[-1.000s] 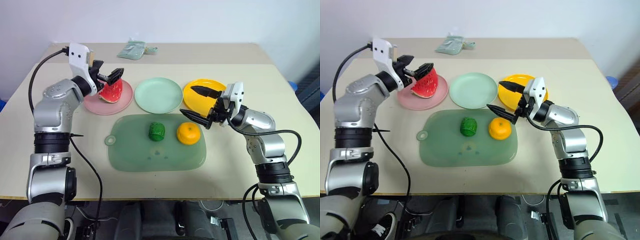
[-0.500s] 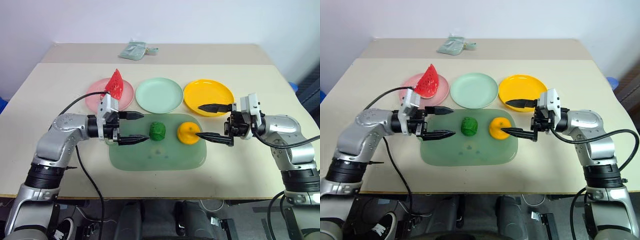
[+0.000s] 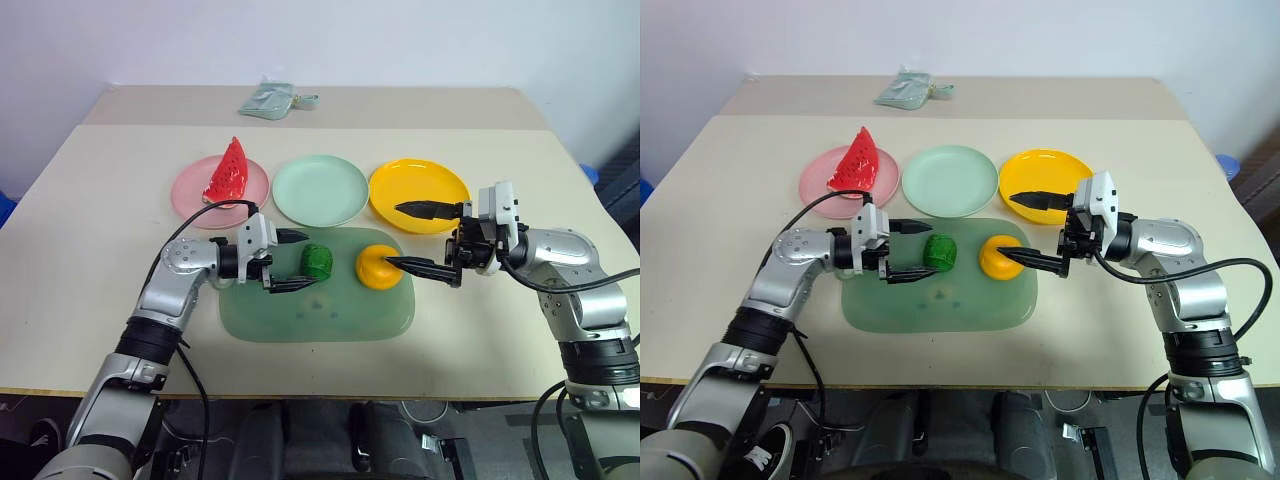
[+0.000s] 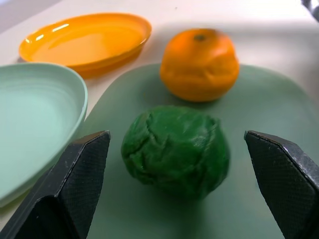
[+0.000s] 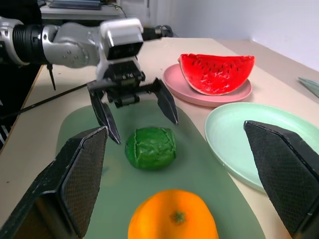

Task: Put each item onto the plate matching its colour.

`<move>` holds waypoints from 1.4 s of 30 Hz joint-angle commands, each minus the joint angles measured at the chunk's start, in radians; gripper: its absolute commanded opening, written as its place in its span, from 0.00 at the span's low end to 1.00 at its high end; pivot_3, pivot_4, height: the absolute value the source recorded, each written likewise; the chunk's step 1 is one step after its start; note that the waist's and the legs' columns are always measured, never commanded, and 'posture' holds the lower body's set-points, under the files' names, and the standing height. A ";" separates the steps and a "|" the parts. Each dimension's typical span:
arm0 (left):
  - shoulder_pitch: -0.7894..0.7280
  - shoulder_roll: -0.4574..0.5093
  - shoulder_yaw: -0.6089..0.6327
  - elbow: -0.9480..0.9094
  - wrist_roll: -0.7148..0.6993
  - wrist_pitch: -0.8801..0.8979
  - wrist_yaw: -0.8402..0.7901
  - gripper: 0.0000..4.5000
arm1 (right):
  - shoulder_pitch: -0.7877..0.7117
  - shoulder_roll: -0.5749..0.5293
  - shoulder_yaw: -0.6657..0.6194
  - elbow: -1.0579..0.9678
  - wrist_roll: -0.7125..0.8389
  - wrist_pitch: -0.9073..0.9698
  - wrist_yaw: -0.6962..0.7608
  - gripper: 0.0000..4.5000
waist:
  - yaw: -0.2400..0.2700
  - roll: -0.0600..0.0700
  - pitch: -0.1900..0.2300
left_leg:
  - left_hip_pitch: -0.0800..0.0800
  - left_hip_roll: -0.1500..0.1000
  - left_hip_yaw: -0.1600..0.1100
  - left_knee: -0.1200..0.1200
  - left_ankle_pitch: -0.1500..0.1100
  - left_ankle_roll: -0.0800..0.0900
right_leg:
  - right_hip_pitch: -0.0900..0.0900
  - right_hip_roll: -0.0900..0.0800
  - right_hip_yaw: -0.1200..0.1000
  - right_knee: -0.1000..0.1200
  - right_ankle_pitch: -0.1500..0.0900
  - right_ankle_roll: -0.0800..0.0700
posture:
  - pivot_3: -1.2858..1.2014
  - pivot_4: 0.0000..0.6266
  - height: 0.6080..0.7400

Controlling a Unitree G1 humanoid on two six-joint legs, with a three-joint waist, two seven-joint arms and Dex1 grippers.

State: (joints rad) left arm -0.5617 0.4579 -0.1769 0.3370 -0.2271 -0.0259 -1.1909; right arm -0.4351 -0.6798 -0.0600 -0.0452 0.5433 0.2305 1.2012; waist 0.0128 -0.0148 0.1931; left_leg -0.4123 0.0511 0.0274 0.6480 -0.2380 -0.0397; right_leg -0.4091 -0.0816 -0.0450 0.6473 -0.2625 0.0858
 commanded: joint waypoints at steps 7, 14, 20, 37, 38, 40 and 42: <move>-0.034 -0.055 -0.014 0.127 0.035 -0.070 -0.020 0.60 | -0.030 0.010 -0.012 -0.040 0.004 -0.002 -0.028 1.00 | 0.000 0.000 0.000 | 0.000 0.000 0.000 0.000 0.000 0.000 | 0.000 0.000 0.000 0.000 0.000 0.000 | 0.52 0.24 1.00; -0.060 -0.062 0.061 0.101 -0.020 -0.042 0.005 0.49 | -0.028 0.011 -0.011 -0.043 0.002 -0.003 -0.035 1.00 | -0.001 0.000 0.000 | 0.000 0.000 0.000 0.000 0.000 0.000 | 0.000 0.000 0.000 0.000 0.000 0.000 | 0.52 0.24 1.00; -0.077 -0.056 0.106 0.093 -0.059 -0.006 0.009 0.49 | -0.032 0.016 -0.010 -0.039 0.001 -0.007 -0.040 1.00 | -0.001 0.000 0.000 | 0.000 0.000 0.000 0.000 0.000 0.000 | 0.000 0.000 0.000 0.001 0.000 0.000 | 0.52 0.24 1.00; -0.490 -0.238 0.162 0.699 0.128 -0.061 0.534 0.49 | -0.156 0.157 0.001 0.157 -0.168 -0.167 -0.241 1.00 | -0.001 0.000 0.000 | 0.000 -0.001 0.000 -0.001 0.000 0.001 | 0.000 0.000 -0.001 0.000 0.001 0.001 | 0.52 0.24 1.00; -0.505 -0.246 0.159 0.729 0.143 -0.078 0.564 0.49 | -0.154 0.158 0.003 0.162 -0.176 -0.175 -0.242 1.00 | -0.001 0.000 0.000 | 0.000 -0.001 0.000 -0.001 -0.001 0.001 | 0.000 0.000 -0.001 0.000 0.000 0.002 | 0.52 0.24 1.00; -0.540 -0.260 0.170 0.782 0.161 -0.101 0.637 0.49 | -0.147 0.155 0.003 0.168 -0.183 -0.189 -0.235 1.00 | -0.001 0.000 0.000 | -0.002 -0.001 0.000 -0.001 -0.001 0.001 | -0.002 0.000 -0.001 0.000 0.001 0.002 | 0.52 0.24 1.00; -0.567 -0.272 0.195 0.818 0.150 -0.097 0.652 0.49 | -0.145 0.151 -0.001 0.173 -0.183 -0.192 -0.232 1.00 | -0.001 0.000 0.000 | -0.003 -0.001 0.000 0.000 -0.001 0.001 | -0.002 0.000 -0.001 0.000 0.001 0.002 | 0.52 0.24 1.00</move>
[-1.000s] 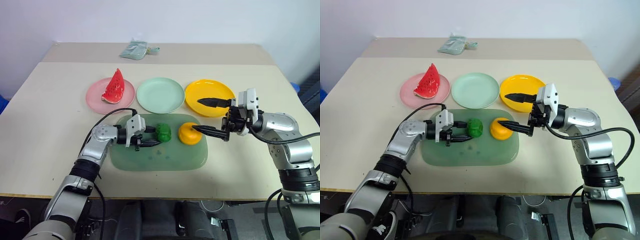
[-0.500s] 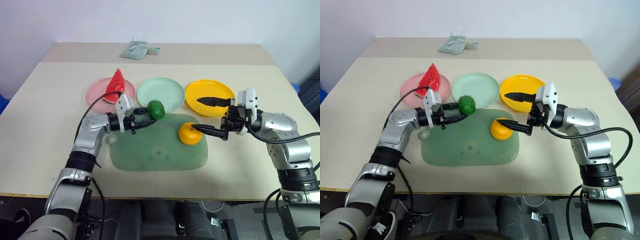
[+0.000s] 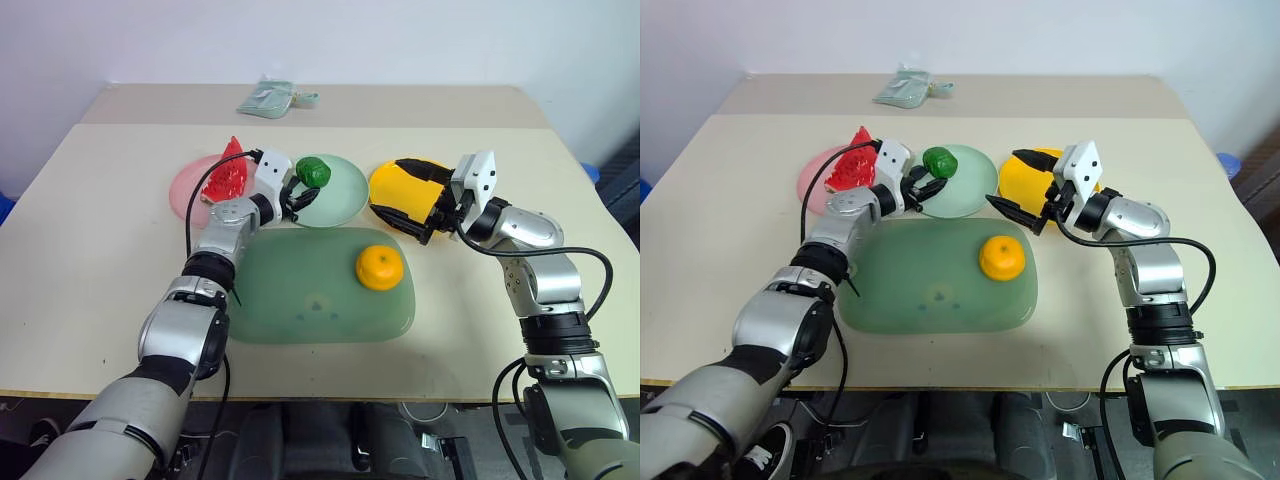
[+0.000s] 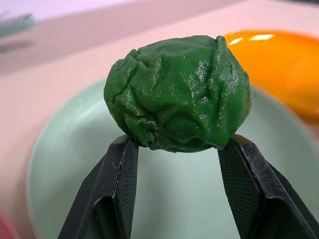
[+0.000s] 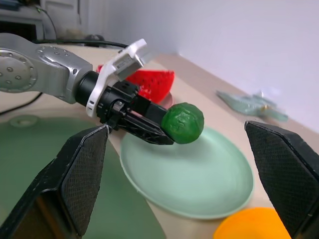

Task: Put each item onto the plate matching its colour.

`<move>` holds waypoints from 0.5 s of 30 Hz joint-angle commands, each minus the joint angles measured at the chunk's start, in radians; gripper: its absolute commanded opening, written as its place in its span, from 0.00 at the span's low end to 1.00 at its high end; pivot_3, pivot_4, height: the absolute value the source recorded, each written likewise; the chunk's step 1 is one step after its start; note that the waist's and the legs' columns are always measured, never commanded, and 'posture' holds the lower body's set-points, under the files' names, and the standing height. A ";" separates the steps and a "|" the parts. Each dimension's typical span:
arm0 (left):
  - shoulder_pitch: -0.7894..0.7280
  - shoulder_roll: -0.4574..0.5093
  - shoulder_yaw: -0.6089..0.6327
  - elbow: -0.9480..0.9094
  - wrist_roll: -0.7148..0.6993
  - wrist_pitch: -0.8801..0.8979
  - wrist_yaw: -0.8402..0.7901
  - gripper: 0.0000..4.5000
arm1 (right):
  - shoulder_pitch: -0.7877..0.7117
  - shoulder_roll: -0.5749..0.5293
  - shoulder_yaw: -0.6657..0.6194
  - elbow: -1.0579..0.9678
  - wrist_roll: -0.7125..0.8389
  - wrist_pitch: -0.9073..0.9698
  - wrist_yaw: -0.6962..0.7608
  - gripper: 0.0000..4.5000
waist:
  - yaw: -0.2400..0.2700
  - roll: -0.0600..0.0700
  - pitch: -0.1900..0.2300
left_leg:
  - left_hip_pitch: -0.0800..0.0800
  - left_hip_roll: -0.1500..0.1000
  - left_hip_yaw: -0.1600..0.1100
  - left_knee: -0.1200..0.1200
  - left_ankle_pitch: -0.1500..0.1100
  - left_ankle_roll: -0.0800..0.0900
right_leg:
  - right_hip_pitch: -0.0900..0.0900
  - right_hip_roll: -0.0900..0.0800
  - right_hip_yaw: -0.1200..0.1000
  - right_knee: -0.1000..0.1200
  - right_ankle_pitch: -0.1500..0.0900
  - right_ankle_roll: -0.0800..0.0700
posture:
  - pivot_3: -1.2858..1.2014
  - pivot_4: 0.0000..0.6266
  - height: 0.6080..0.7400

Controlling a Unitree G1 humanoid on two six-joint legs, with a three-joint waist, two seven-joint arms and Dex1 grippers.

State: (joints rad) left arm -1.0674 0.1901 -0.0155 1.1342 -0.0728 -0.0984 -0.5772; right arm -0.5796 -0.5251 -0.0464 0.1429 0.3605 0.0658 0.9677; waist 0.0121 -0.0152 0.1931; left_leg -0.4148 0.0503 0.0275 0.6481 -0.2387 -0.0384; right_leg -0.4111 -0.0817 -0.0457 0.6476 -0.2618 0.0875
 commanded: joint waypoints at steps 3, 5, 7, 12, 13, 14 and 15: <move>-0.081 -0.011 0.031 0.045 0.008 -0.043 0.035 0.65 | 0.005 -0.008 -0.019 -0.021 0.004 -0.028 0.006 1.00 | -0.001 0.000 0.000 | 0.000 0.000 0.000 0.000 0.000 0.000 | 0.000 0.000 0.000 0.001 0.000 0.000 | 0.52 0.24 1.00; -0.088 -0.011 0.040 0.043 0.001 -0.046 0.028 0.82 | 0.011 -0.011 -0.019 -0.025 0.006 -0.028 0.009 1.00 | -0.001 0.000 0.000 | 0.000 0.000 0.000 0.000 0.000 0.000 | 0.000 0.000 0.000 0.001 0.000 0.000 | 0.52 0.24 1.00; -0.088 0.000 0.042 0.031 0.000 -0.049 0.005 0.99 | 0.016 -0.011 -0.021 -0.026 0.009 -0.023 0.009 1.00 | -0.001 0.000 0.000 | 0.000 0.000 0.000 0.000 0.000 0.000 | 0.000 0.000 0.000 0.000 0.000 0.000 | 0.52 0.24 1.00; -0.054 0.049 0.042 -0.054 -0.002 -0.026 -0.069 0.99 | 0.030 -0.016 -0.020 -0.040 0.021 -0.014 0.029 1.00 | -0.003 0.000 0.000 | 0.000 0.000 0.000 0.000 0.000 0.000 | 0.000 0.000 0.000 0.000 0.000 0.000 | 0.52 0.24 1.00; -0.036 0.062 0.034 -0.096 -0.002 -0.026 -0.101 0.99 | 0.031 -0.017 -0.019 -0.043 0.027 -0.008 0.036 1.00 | -0.003 0.000 0.000 | 0.000 0.000 0.000 0.000 0.000 0.000 | 0.000 0.000 0.000 0.001 0.000 0.000 | 0.52 0.24 1.00; -0.019 0.070 0.035 -0.137 -0.012 -0.017 -0.132 0.99 | 0.033 -0.019 -0.019 -0.045 0.031 -0.003 0.044 1.00 | -0.003 0.000 0.000 | 0.000 0.000 0.000 0.000 0.000 0.000 | 0.000 0.000 0.000 0.001 0.000 0.000 | 0.52 0.24 1.00; 0.007 0.077 0.041 -0.203 -0.042 0.013 -0.184 0.99 | 0.039 -0.025 -0.016 -0.049 0.035 0.002 0.057 1.00 | -0.003 0.000 0.000 | 0.000 0.000 0.000 0.000 0.000 0.000 | 0.000 0.000 0.000 0.000 0.000 0.000 | 0.52 0.24 1.00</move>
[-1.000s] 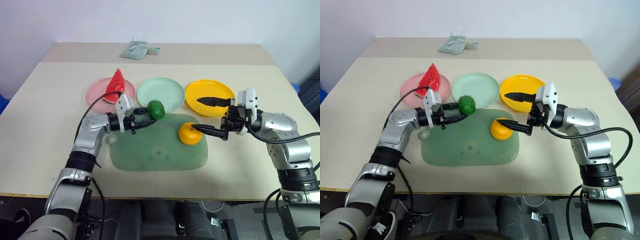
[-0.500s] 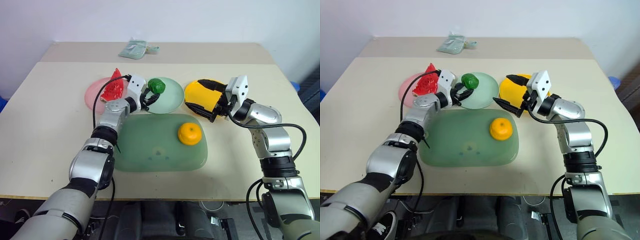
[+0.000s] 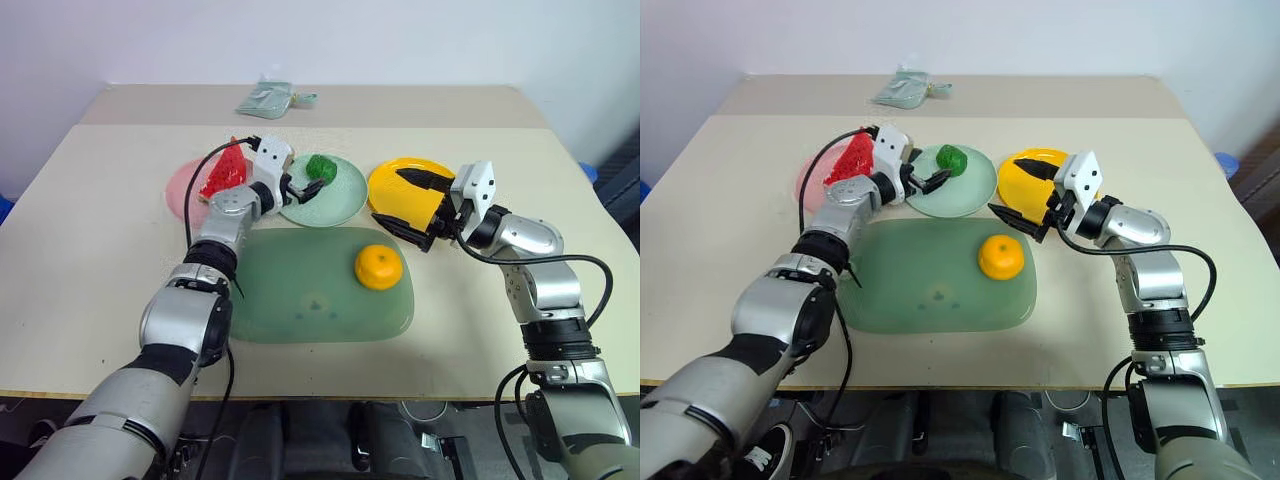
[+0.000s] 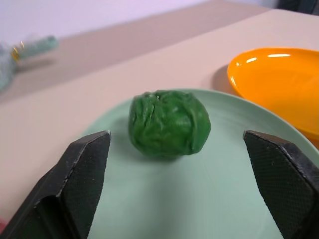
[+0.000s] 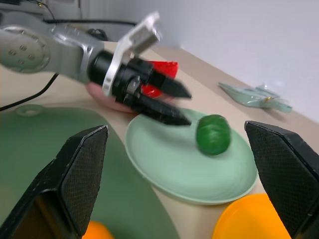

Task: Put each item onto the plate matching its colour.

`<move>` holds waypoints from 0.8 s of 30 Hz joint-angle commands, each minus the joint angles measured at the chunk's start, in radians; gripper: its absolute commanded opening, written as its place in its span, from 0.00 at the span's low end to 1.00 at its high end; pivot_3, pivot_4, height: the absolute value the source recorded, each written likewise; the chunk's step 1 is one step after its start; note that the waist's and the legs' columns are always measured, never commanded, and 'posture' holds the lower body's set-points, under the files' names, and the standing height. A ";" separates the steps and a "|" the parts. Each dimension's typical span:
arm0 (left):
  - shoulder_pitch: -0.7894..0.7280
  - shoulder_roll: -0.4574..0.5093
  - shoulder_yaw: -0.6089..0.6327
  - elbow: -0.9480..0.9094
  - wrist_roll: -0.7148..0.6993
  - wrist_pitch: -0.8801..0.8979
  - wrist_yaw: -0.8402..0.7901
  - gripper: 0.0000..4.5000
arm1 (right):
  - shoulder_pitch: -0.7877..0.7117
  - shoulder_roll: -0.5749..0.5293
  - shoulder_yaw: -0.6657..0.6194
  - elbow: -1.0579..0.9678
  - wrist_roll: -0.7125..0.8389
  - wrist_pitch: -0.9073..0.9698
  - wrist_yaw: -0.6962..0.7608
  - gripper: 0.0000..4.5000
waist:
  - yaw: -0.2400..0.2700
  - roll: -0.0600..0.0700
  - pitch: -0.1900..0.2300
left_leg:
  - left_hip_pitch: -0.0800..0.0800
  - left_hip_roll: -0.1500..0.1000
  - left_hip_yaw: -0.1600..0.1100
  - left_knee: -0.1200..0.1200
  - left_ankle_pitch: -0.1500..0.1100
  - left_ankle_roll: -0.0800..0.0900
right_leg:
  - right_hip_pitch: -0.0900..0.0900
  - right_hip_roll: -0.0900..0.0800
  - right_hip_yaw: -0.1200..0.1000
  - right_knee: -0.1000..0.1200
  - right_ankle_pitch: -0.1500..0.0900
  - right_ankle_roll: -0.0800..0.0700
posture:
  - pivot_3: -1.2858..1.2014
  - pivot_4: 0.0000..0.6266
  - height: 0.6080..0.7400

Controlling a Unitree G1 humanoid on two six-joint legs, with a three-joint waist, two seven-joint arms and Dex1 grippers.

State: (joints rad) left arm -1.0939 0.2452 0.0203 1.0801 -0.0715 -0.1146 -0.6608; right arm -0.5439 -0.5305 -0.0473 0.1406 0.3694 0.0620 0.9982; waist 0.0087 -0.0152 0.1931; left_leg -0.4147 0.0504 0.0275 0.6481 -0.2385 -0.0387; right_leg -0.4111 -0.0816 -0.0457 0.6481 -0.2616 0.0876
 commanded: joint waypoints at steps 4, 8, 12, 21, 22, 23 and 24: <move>0.243 0.161 -0.051 -0.562 -0.176 0.171 -0.489 0.99 | 0.050 -0.064 0.034 -0.068 0.018 0.037 0.124 1.00 | -0.003 0.000 0.000 | 0.000 0.000 0.000 0.000 0.000 0.000 | 0.000 0.000 0.000 0.000 0.000 0.000 | 0.52 0.24 1.00; 0.366 0.296 -0.025 -0.795 -0.313 0.373 -0.634 0.99 | 0.058 -0.077 0.076 -0.060 -0.003 0.064 0.156 1.00 | -0.019 0.001 0.000 | 0.001 0.001 0.000 0.000 0.000 -0.001 | 0.000 0.000 0.000 0.001 0.000 -0.001 | 0.52 0.24 1.00; 0.479 0.365 0.020 -0.952 -0.410 0.438 -0.691 0.99 | 0.042 -0.065 0.113 -0.031 -0.032 0.074 0.153 1.00 | -0.018 0.001 0.000 | 0.002 0.001 -0.001 0.001 0.001 -0.001 | 0.002 0.000 0.000 0.001 0.000 -0.001 | 0.52 0.24 1.00; 0.678 0.453 0.109 -1.182 -0.546 0.560 -0.669 0.99 | 0.029 -0.081 0.171 0.031 -0.099 0.119 0.171 1.00 | -0.016 0.001 0.000 | 0.002 0.001 -0.001 0.000 0.000 -0.001 | 0.002 0.000 0.001 0.001 0.000 -0.001 | 0.52 0.24 1.00; 0.691 0.459 0.108 -1.191 -0.536 0.548 -0.666 0.99 | 0.026 -0.081 0.171 0.037 -0.102 0.120 0.173 1.00 | -0.017 0.001 0.000 | 0.002 0.001 -0.001 0.000 0.000 -0.001 | 0.002 0.000 0.001 0.000 0.000 -0.001 | 0.52 0.24 1.00; 0.697 0.463 0.106 -1.196 -0.527 0.537 -0.661 0.99 | 0.023 -0.081 0.171 0.041 -0.103 0.121 0.175 1.00 | -0.018 0.001 0.000 | 0.002 0.001 -0.001 0.000 0.000 -0.001 | 0.002 0.000 0.001 0.000 0.000 -0.001 | 0.52 0.24 1.00; 0.704 0.467 0.104 -1.199 -0.523 0.525 -0.663 0.99 | 0.021 -0.080 0.170 0.044 -0.103 0.123 0.177 1.00 | -0.018 0.001 0.000 | 0.002 0.001 -0.001 0.000 0.000 -0.001 | 0.002 0.000 0.001 0.000 0.000 -0.001 | 0.52 0.24 1.00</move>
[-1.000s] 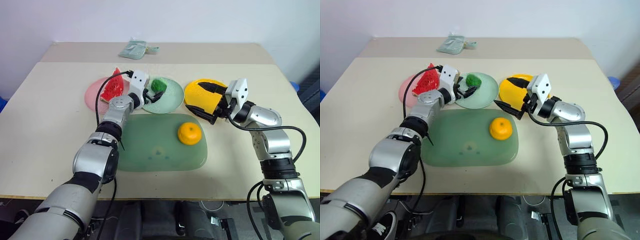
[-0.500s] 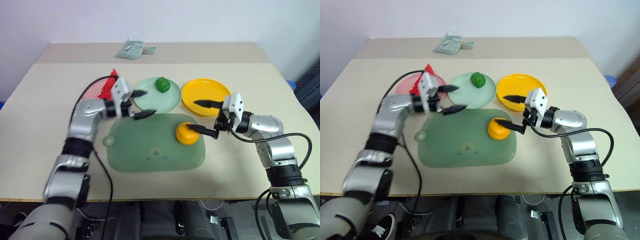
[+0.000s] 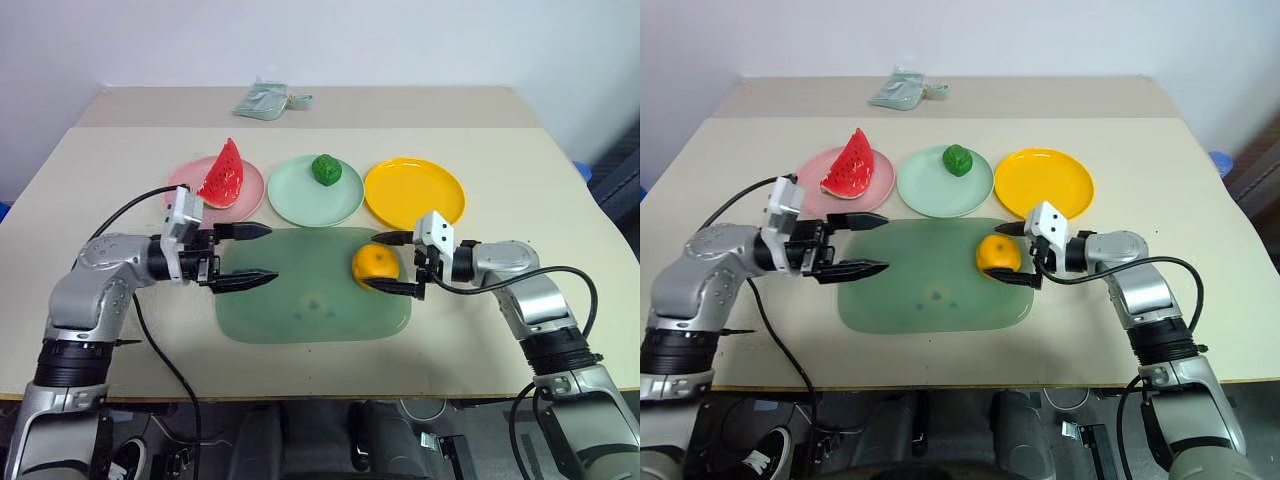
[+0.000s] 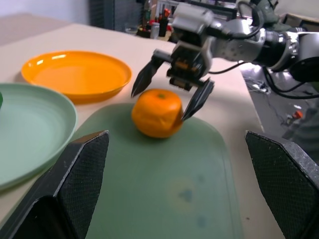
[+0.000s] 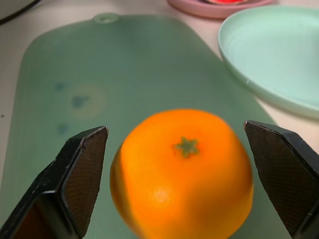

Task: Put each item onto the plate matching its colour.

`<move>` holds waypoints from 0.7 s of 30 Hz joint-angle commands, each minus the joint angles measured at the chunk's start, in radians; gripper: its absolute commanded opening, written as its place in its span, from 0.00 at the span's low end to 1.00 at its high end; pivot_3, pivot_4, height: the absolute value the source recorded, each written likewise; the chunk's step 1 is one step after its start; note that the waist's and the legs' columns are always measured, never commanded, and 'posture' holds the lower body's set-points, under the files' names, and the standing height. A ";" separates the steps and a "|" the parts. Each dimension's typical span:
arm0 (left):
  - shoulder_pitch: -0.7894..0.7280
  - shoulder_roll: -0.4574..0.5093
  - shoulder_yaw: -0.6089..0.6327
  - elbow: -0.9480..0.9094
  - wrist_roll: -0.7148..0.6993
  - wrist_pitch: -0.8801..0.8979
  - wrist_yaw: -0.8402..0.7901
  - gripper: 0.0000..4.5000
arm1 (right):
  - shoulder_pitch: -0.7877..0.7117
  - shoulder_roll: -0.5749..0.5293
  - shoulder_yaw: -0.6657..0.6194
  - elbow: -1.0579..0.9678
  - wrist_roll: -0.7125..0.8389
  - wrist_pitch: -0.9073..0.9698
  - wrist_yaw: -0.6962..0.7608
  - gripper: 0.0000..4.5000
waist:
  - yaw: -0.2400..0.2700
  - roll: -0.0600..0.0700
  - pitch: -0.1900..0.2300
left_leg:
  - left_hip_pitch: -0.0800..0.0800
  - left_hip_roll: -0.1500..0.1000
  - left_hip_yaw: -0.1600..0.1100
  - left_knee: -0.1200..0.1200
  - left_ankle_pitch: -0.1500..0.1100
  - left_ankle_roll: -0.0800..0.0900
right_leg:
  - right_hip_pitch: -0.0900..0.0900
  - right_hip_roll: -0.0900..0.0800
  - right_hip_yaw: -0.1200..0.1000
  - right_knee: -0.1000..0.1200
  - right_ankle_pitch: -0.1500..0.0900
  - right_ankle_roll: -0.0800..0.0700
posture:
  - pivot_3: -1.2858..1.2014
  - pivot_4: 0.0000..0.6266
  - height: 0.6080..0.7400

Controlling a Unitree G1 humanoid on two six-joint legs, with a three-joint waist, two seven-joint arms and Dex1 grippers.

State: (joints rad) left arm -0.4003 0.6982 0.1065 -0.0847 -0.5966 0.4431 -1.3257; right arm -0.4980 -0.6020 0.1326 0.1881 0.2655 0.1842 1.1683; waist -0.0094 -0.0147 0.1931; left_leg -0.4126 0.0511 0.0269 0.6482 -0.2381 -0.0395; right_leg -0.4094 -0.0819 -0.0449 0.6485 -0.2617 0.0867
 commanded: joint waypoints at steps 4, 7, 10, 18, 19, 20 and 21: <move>0.034 0.016 0.003 -0.028 0.033 -0.122 -0.020 1.00 | -0.028 -0.019 0.005 0.007 -0.011 0.029 0.037 0.82 | -0.001 0.000 0.000 | 0.000 0.000 0.000 0.000 0.000 0.000 | 0.000 0.000 0.000 0.000 0.000 0.000 | 0.52 0.24 1.00; 0.030 0.010 -0.001 0.009 0.057 -0.162 -0.006 1.00 | -0.037 -0.007 -0.011 0.015 -0.022 0.005 0.012 0.70 | -0.001 0.000 0.000 | 0.000 0.000 0.000 0.000 0.000 0.000 | 0.000 0.000 0.000 0.000 0.000 0.000 | 0.52 0.24 1.00; 0.008 -0.015 0.015 0.048 0.050 -0.185 0.020 1.00 | -0.093 0.045 -0.091 0.022 0.045 0.026 -0.056 0.70 | -0.001 0.000 0.000 | 0.000 0.000 0.000 0.000 0.000 0.000 | 0.000 0.000 0.000 0.000 0.000 0.000 | 0.52 0.24 1.00; -0.032 -0.064 0.011 0.123 0.092 -0.238 0.125 1.00 | -0.348 0.121 -0.166 0.392 -0.125 -0.109 -0.482 0.70 | -0.001 0.000 0.000 | 0.000 0.000 0.000 -0.001 0.000 0.000 | -0.001 0.000 0.000 -0.001 0.000 0.000 | 0.52 0.24 1.00; -0.032 -0.072 0.011 0.127 0.092 -0.232 0.141 1.00 | -0.371 0.123 -0.168 0.445 -0.135 -0.108 -0.510 0.70 | 0.000 0.000 0.000 | 0.000 0.000 0.001 -0.002 0.000 0.000 | -0.001 0.000 0.000 -0.001 0.000 0.000 | 0.52 0.24 1.00; -0.033 -0.079 0.010 0.128 0.093 -0.230 0.154 1.00 | -0.385 0.124 -0.166 0.483 -0.146 -0.113 -0.526 0.70 | 0.000 0.000 0.000 | 0.000 0.000 0.001 -0.001 0.000 0.000 | -0.001 0.000 0.000 -0.001 0.000 0.000 | 0.52 0.24 1.00; -0.030 -0.088 0.011 0.125 0.096 -0.243 0.163 1.00 | -0.391 0.119 -0.149 0.518 -0.174 -0.135 -0.542 0.70 | 0.000 0.000 0.000 | -0.001 0.000 0.001 -0.001 0.000 0.000 | -0.001 0.000 0.000 -0.001 0.000 0.000 | 0.52 0.24 1.00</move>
State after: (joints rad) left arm -0.4265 0.6133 0.1038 0.0613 -0.5028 0.2223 -1.1817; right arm -0.8701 -0.4802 -0.0110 0.6693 0.1233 0.0847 0.6628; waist -0.0096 -0.0145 0.1932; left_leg -0.4136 0.0509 0.0275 0.6470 -0.2382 -0.0394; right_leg -0.4103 -0.0820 -0.0449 0.6476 -0.2616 0.0868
